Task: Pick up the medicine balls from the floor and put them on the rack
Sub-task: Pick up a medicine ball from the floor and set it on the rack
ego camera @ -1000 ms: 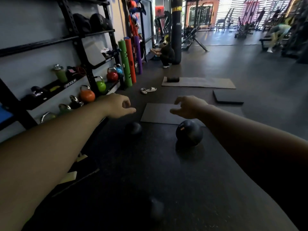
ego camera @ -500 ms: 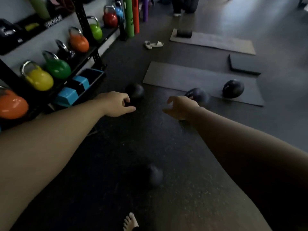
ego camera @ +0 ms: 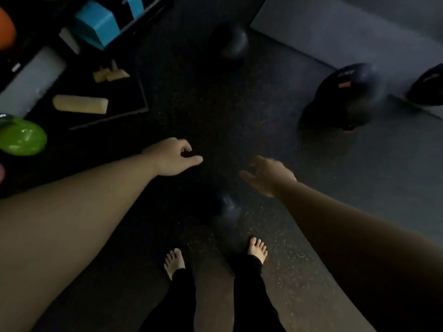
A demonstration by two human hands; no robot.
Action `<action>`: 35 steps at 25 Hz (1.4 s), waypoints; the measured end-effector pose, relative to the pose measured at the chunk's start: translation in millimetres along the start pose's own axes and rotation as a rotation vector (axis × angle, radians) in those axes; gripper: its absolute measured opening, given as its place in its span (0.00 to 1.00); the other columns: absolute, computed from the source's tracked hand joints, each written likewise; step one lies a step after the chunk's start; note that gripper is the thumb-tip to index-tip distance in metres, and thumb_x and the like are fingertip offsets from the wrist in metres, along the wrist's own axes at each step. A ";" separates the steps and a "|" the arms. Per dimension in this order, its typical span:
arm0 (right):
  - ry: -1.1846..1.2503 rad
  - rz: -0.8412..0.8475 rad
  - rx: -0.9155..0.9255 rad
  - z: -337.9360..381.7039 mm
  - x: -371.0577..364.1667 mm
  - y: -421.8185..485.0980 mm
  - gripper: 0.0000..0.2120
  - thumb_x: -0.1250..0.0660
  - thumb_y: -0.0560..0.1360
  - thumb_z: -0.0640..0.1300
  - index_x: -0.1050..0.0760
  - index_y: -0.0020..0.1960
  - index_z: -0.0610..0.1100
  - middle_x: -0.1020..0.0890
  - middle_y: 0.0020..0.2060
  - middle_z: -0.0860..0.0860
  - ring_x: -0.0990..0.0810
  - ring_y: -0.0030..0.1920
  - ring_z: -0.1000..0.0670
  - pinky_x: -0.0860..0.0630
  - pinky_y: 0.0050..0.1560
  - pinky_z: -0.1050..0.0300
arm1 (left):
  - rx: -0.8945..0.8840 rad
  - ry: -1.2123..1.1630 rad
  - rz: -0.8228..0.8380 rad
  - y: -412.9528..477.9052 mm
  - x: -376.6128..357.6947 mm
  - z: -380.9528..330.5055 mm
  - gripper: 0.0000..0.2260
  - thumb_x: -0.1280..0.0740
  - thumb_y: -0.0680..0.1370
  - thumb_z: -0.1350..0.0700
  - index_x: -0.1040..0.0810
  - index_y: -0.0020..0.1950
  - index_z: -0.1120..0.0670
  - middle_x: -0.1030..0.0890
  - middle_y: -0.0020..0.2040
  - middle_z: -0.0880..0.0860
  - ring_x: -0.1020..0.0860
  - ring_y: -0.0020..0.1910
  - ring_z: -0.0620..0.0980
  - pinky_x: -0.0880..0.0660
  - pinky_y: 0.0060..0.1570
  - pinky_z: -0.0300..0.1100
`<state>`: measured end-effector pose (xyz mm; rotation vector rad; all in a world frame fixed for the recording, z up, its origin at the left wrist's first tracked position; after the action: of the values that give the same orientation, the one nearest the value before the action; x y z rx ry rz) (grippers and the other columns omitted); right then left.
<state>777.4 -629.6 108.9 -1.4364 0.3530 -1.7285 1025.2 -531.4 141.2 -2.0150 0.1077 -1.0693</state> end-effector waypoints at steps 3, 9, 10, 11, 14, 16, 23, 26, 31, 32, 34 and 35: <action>-0.060 0.139 0.024 -26.0 -74.0 77.5 0.32 0.39 0.76 0.72 0.32 0.74 0.55 0.24 0.68 0.48 0.24 0.66 0.42 0.25 0.64 0.40 | 0.145 -0.174 0.059 65.1 -87.0 48.8 0.29 0.35 0.79 0.31 0.24 0.74 0.47 0.24 0.72 0.50 0.23 0.68 0.53 0.26 0.63 0.49; -0.075 0.265 0.033 -67.6 -240.8 220.3 0.39 0.41 0.73 0.77 0.34 0.76 0.56 0.27 0.72 0.48 0.27 0.70 0.42 0.25 0.66 0.40 | 0.289 -0.389 0.152 199.0 -292.2 134.1 0.30 0.34 0.78 0.31 0.26 0.75 0.46 0.26 0.74 0.52 0.25 0.70 0.54 0.28 0.64 0.48; -0.066 0.271 0.021 -76.8 -263.9 238.7 0.41 0.42 0.71 0.79 0.35 0.77 0.57 0.28 0.73 0.47 0.28 0.71 0.41 0.25 0.65 0.40 | 0.328 -0.435 0.181 215.8 -325.4 146.3 0.32 0.35 0.78 0.30 0.27 0.76 0.47 0.27 0.75 0.52 0.25 0.71 0.54 0.28 0.64 0.48; -0.058 0.279 0.009 -86.6 -287.6 257.3 0.43 0.42 0.70 0.80 0.36 0.78 0.57 0.29 0.74 0.47 0.28 0.71 0.40 0.25 0.66 0.41 | 0.361 -0.495 0.176 233.9 -352.0 161.7 0.34 0.36 0.78 0.29 0.28 0.77 0.47 0.27 0.76 0.52 0.26 0.71 0.54 0.29 0.66 0.49; -0.018 0.274 0.009 -107.1 -330.4 293.3 0.51 0.43 0.66 0.84 0.42 0.81 0.58 0.35 0.77 0.46 0.31 0.74 0.38 0.27 0.68 0.40 | 0.476 -0.726 0.148 262.6 -403.8 199.9 0.38 0.40 0.77 0.25 0.30 0.79 0.47 0.27 0.77 0.53 0.26 0.70 0.55 0.29 0.69 0.53; 0.077 0.288 -0.005 -114.9 -350.6 305.7 0.54 0.42 0.63 0.85 0.47 0.82 0.59 0.37 0.78 0.45 0.32 0.75 0.38 0.27 0.67 0.44 | 0.563 -0.915 0.212 260.2 -448.0 177.2 0.43 0.40 0.72 0.21 0.33 0.81 0.43 0.31 0.80 0.54 0.29 0.73 0.58 0.28 0.70 0.60; 0.369 0.145 -0.034 -119.0 -375.1 299.5 0.58 0.39 0.57 0.87 0.42 0.81 0.62 0.31 0.74 0.48 0.28 0.71 0.43 0.26 0.67 0.47 | 0.666 -1.376 0.093 269.4 -475.9 164.7 0.46 0.34 0.69 0.21 0.33 0.82 0.43 0.31 0.81 0.52 0.31 0.78 0.58 0.32 0.75 0.60; 0.387 0.096 0.013 -98.6 -352.3 284.9 0.56 0.38 0.58 0.85 0.38 0.80 0.60 0.30 0.73 0.49 0.27 0.70 0.46 0.27 0.63 0.53 | 0.675 -1.256 0.074 248.1 -448.6 178.0 0.60 0.33 0.52 0.14 0.32 0.81 0.40 0.29 0.79 0.52 0.28 0.75 0.59 0.29 0.71 0.59; 0.383 0.051 0.213 17.2 -258.9 253.1 0.54 0.37 0.59 0.83 0.40 0.80 0.61 0.31 0.72 0.50 0.29 0.63 0.52 0.27 0.58 0.56 | 0.655 -1.300 -0.098 198.1 -325.4 199.0 0.47 0.34 0.67 0.22 0.34 0.83 0.42 0.32 0.81 0.54 0.31 0.76 0.61 0.31 0.74 0.63; 0.374 0.033 0.261 50.3 -232.7 243.6 0.54 0.37 0.60 0.83 0.41 0.80 0.61 0.30 0.72 0.50 0.28 0.64 0.52 0.27 0.57 0.56 | 0.623 -1.295 -0.154 182.3 -285.0 204.3 0.46 0.35 0.68 0.23 0.33 0.82 0.42 0.31 0.80 0.53 0.30 0.76 0.60 0.31 0.74 0.63; 0.370 -0.016 0.355 123.1 -176.4 218.6 0.55 0.37 0.60 0.84 0.41 0.81 0.61 0.30 0.72 0.50 0.27 0.67 0.49 0.25 0.58 0.55 | 0.561 -1.320 -0.261 146.3 -204.3 215.8 0.45 0.35 0.69 0.23 0.33 0.81 0.42 0.30 0.80 0.53 0.29 0.75 0.60 0.30 0.74 0.61; 0.369 -0.040 0.403 160.1 -148.0 202.9 0.55 0.37 0.60 0.84 0.41 0.81 0.61 0.31 0.73 0.51 0.27 0.69 0.48 0.25 0.59 0.54 | 0.532 -1.312 -0.323 124.6 -161.2 224.1 0.46 0.35 0.67 0.21 0.32 0.81 0.42 0.29 0.79 0.53 0.28 0.75 0.60 0.29 0.73 0.61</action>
<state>1006.3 -597.4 -79.0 -0.8429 0.1546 -1.9636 1119.7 -402.9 -116.2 -1.8642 -1.0774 0.2231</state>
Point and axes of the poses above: each hand's wrist, its own y-axis towards the middle knuckle, its own x-axis out of the back of the hand, z = x × y, the point moved 7 cm from there along y, towards the middle knuckle
